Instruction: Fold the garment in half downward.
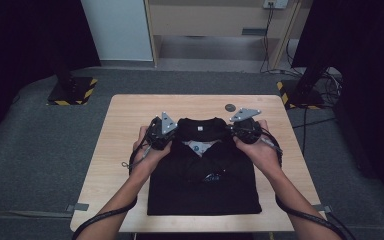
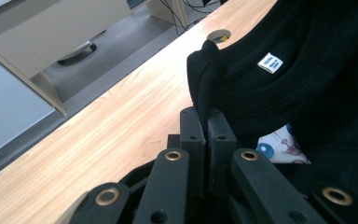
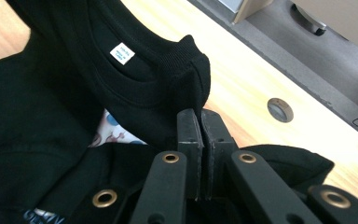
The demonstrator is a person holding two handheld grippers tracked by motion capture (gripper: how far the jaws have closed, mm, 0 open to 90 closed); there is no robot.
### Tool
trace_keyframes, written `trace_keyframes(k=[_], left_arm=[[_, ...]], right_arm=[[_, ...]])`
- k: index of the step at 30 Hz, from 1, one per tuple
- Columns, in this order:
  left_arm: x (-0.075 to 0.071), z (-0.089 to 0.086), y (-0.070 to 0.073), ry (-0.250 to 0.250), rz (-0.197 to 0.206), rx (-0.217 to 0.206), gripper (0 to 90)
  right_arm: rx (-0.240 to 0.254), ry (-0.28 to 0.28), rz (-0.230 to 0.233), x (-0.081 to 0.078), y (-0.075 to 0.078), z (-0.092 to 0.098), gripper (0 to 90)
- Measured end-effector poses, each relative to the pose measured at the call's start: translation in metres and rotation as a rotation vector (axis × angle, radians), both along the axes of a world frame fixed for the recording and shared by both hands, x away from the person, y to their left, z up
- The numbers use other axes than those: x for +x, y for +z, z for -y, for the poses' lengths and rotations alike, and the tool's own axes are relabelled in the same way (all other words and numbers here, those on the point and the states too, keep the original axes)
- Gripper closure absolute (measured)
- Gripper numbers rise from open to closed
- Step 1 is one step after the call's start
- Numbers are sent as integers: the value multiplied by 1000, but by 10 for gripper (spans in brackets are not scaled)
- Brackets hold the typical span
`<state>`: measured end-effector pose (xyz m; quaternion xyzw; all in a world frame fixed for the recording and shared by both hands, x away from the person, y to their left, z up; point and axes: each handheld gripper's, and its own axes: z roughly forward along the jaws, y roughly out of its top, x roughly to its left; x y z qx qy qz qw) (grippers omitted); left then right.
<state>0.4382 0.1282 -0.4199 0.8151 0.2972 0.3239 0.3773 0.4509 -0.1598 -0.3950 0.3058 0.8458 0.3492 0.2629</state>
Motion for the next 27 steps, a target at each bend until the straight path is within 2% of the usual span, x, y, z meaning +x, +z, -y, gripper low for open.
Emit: trace_keyframes(k=[5,10,18,27], left_arm=[[-7,-5,-2,-3,-8,-17,877],[-16,-6,-5,-17,-8,-15,877],[-29,-5,-4,-38,1,-27,877],[-40,-3,-3,-59,-2,-31,877]], right_arm=[[12,10,-6,-9,-2,1,876],[27,22,-13,-17,-5,2,877],[70,18,-13,-29,-6,13,877],[54,50,-12,-46,-6,13,876]])
